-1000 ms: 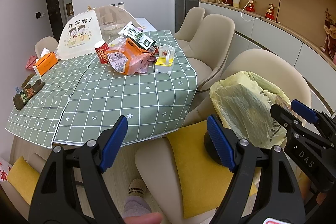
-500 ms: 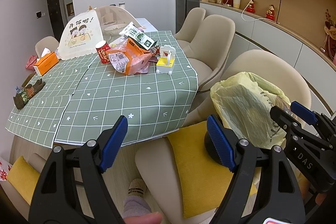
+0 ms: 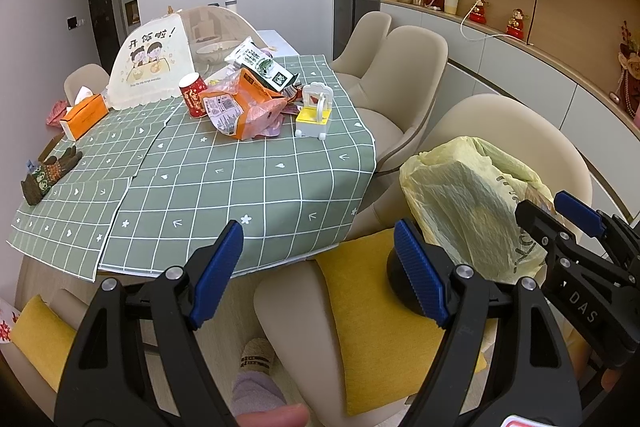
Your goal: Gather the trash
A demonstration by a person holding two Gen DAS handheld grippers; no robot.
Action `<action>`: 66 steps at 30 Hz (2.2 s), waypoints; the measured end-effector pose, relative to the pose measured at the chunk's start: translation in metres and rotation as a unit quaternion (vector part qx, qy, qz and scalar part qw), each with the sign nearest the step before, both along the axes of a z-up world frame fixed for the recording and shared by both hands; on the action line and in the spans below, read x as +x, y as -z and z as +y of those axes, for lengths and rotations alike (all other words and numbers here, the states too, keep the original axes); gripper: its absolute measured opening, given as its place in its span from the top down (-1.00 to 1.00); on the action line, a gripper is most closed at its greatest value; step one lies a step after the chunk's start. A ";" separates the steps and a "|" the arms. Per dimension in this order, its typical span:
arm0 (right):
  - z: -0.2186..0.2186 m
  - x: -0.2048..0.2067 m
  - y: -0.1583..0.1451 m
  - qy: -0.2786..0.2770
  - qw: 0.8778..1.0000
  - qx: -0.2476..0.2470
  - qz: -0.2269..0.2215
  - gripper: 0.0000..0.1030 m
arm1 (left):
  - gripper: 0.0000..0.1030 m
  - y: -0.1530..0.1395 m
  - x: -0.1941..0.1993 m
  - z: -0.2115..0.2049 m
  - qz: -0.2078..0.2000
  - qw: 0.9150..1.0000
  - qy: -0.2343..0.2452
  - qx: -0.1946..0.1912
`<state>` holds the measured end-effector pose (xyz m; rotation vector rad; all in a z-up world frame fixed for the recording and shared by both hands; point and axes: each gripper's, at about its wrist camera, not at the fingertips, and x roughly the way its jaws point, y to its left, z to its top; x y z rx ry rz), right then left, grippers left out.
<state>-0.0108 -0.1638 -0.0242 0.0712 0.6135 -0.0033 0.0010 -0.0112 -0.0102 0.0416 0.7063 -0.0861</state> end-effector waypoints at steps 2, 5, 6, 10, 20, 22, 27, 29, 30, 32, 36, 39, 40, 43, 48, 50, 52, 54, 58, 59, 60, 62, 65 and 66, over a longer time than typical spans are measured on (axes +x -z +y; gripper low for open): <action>0.001 0.004 -0.001 0.000 1.000 -0.004 0.002 -0.08 | -0.44 0.000 0.005 0.003 0.002 1.000 -0.002 -0.004; 0.004 0.014 -0.003 0.000 1.000 -0.008 0.004 -0.08 | -0.44 0.000 0.015 0.007 0.005 1.000 -0.003 -0.007; 0.005 0.017 -0.004 0.000 1.000 -0.010 0.005 -0.08 | -0.44 0.000 0.020 0.011 0.005 1.000 -0.004 -0.008; 0.015 0.043 -0.007 -0.005 1.000 -0.022 0.007 -0.08 | -0.44 0.002 0.049 0.028 0.009 1.000 -0.006 -0.005; 0.066 0.141 -0.015 -0.024 0.999 -0.024 0.013 -0.08 | -0.48 0.017 0.163 0.115 0.040 0.999 0.015 -0.010; 0.082 0.162 -0.015 -0.031 0.999 -0.024 0.016 -0.08 | -0.49 0.020 0.185 0.135 0.039 0.999 0.015 -0.013; 0.119 0.212 -0.013 -0.041 0.997 -0.051 0.026 -0.08 | -0.52 0.032 0.250 0.195 0.073 0.995 0.005 -0.062; 0.128 0.225 -0.011 -0.037 0.998 -0.051 0.031 -0.08 | -0.51 0.037 0.273 0.212 0.086 0.992 0.012 -0.092; 0.132 0.231 -0.010 -0.034 0.998 -0.048 0.034 -0.08 | -0.51 0.039 0.284 0.219 0.087 0.990 0.019 -0.106; 0.138 0.246 -0.007 -0.025 0.998 -0.041 0.046 -0.08 | -0.51 0.044 0.306 0.228 0.089 0.989 0.025 -0.120; 0.154 0.269 -0.004 -0.005 0.997 -0.049 0.058 -0.08 | -0.30 0.063 0.348 0.231 0.126 0.979 0.043 -0.152; 0.164 0.281 -0.004 0.011 0.996 -0.054 0.065 -0.08 | -0.16 0.077 0.372 0.225 0.150 0.972 0.068 -0.169; 0.165 0.284 -0.004 0.016 0.996 -0.053 0.067 -0.08 | -0.13 0.081 0.376 0.222 0.154 0.971 0.072 -0.170; 0.166 0.292 -0.004 0.030 0.996 -0.049 0.070 -0.08 | -0.02 0.087 0.385 0.216 0.158 0.972 0.070 -0.161; 0.163 0.299 -0.008 0.028 0.996 -0.052 0.060 -0.08 | 0.51 0.096 0.395 0.221 0.191 0.960 0.052 -0.197; 0.160 0.302 -0.009 0.016 0.997 -0.048 0.056 -0.08 | 0.69 0.094 0.393 0.225 0.189 0.958 0.053 -0.209; 0.159 0.304 -0.008 0.001 0.998 -0.047 0.052 -0.08 | 0.84 0.088 0.387 0.231 0.181 0.959 0.049 -0.211; 0.157 0.308 -0.005 -0.015 0.998 -0.039 0.053 -0.08 | 0.91 0.076 0.377 0.240 0.170 0.962 0.040 -0.211; 0.156 0.326 -0.001 -0.057 0.996 -0.025 0.057 -0.08 | 0.96 0.052 0.360 0.265 0.154 0.967 0.020 -0.202; 0.158 0.331 -0.001 -0.066 0.996 -0.026 0.057 -0.08 | 0.96 0.047 0.358 0.271 0.151 0.968 0.015 -0.200; 0.161 0.338 -0.001 -0.081 0.995 -0.029 0.057 -0.08 | 0.96 0.041 0.353 0.279 0.149 0.969 0.009 -0.199; 0.169 0.349 -0.003 -0.104 0.992 -0.040 0.055 -0.08 | 0.96 0.033 0.348 0.293 0.151 0.970 0.010 -0.192; 0.186 0.381 -0.005 -0.151 0.985 -0.056 0.061 -0.08 | 0.96 0.026 0.340 0.309 0.165 0.970 0.025 -0.174; 0.194 0.397 -0.004 -0.171 0.981 -0.062 0.068 -0.08 | 0.96 0.025 0.338 0.316 0.170 0.970 0.028 -0.170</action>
